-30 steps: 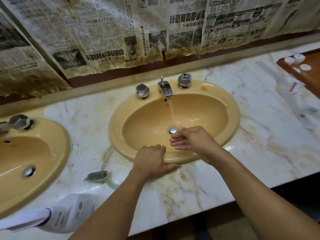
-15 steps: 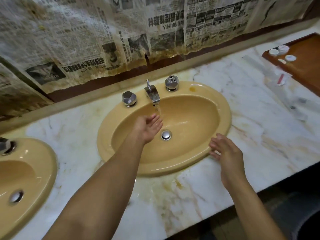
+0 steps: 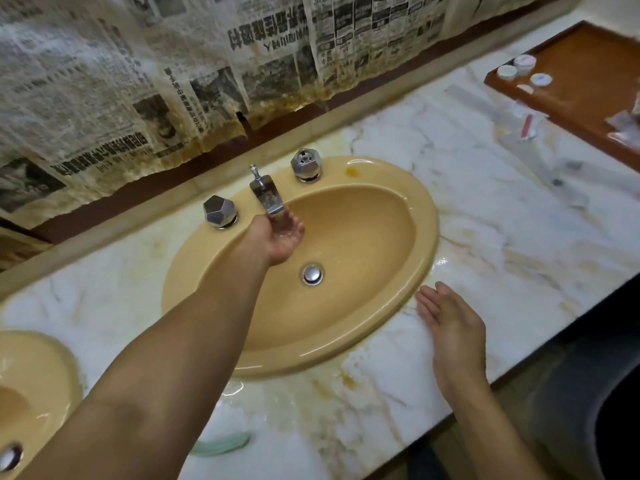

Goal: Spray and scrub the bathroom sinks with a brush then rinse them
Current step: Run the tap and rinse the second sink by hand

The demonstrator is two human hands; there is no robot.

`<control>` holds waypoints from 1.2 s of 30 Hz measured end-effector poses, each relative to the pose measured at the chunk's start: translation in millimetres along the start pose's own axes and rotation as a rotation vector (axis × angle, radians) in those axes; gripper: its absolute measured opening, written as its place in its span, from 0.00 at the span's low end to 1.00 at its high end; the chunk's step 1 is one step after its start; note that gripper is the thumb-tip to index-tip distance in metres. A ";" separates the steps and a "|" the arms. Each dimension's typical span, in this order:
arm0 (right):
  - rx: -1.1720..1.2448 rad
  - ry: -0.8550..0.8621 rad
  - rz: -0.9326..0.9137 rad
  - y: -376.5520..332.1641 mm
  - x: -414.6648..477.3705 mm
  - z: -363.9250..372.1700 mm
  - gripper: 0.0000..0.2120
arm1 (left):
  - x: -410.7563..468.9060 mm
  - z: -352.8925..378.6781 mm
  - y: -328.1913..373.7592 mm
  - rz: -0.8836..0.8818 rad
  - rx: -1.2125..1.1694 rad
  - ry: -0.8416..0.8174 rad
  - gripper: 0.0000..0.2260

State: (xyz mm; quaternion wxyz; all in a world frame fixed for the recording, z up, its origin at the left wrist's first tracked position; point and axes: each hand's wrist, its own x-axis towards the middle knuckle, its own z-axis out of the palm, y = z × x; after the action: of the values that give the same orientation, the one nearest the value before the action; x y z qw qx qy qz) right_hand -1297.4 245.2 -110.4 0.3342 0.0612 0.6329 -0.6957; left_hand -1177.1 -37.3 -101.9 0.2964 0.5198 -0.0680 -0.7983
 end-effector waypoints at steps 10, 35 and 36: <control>-0.724 0.175 -0.391 117.8 -98.1 99.0 0.37 | -123.9 -10.4 -29.3 -0.058 0.772 -0.210 0.19; -1.028 0.240 -0.389 104.3 -61.8 117.1 0.40 | -86.1 -172.2 -29.4 0.446 0.530 0.196 0.18; -1.006 0.229 -0.397 96.0 -40.8 108.7 0.40 | -87.7 -173.2 -29.1 0.444 0.508 0.186 0.19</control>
State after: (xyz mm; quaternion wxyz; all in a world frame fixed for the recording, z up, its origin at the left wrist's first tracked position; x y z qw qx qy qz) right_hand -1177.2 163.2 -149.5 0.1138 -0.1515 0.9189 -0.3460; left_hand -1013.1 68.6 -122.7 0.3289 0.6199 -0.3484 -0.6215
